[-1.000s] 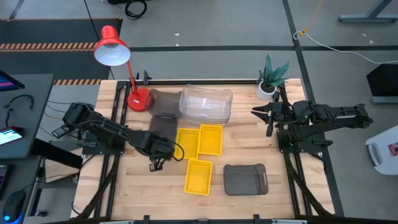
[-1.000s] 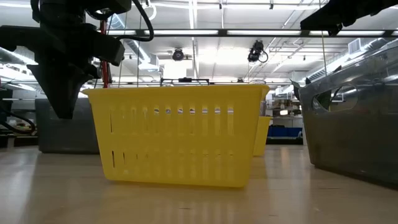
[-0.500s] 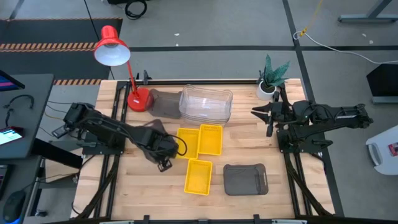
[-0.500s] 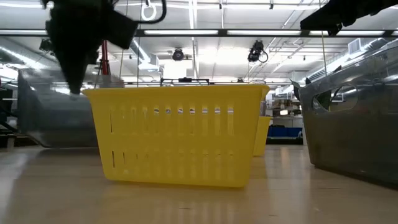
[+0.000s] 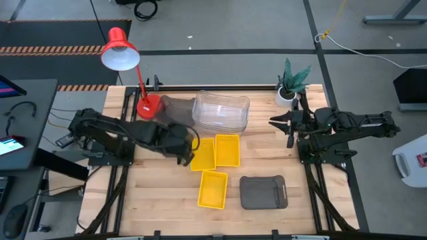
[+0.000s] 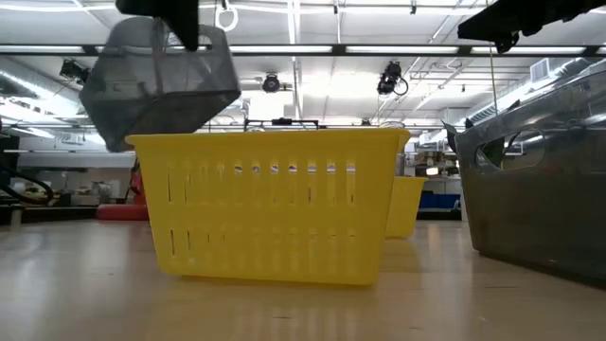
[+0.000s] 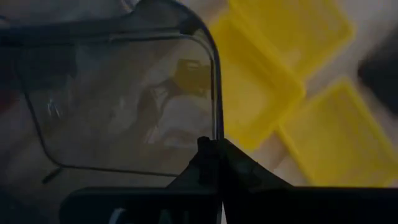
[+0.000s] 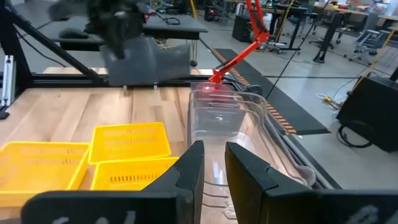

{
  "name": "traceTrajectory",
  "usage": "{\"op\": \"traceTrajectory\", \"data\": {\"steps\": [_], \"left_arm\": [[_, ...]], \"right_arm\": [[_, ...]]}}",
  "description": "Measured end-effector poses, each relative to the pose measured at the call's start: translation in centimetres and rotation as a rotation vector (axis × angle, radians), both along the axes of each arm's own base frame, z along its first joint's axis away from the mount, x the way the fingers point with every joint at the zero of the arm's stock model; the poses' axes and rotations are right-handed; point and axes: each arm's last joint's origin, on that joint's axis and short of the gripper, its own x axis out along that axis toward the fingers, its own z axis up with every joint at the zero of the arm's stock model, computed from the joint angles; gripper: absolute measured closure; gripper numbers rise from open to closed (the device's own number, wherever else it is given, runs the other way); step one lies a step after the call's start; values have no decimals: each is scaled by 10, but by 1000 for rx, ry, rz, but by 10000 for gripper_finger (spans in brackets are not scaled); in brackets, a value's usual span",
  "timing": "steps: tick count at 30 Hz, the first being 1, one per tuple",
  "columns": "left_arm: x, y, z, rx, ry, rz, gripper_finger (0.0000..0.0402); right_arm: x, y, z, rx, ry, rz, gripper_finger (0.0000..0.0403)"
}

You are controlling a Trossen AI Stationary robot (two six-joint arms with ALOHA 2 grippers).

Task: Stack baskets by color
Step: Stack the middle left black bin on top of the top black bin

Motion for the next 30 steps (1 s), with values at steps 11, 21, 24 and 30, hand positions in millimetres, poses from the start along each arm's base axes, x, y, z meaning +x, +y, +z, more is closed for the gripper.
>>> {"op": "traceTrajectory", "data": {"steps": [11,21,24,30], "left_arm": [[7,65,11,152,-53,283,397],[8,107,-2,196,-17,356,397],[8,117,-13,193,1,373,397],[11,132,-22,184,-28,389,396]], "right_arm": [[0,1,0,-2,0,37,332],[1,2,0,6,1,74,332],[1,3,0,8,2,90,332],[1,3,0,8,2,94,332]]}}
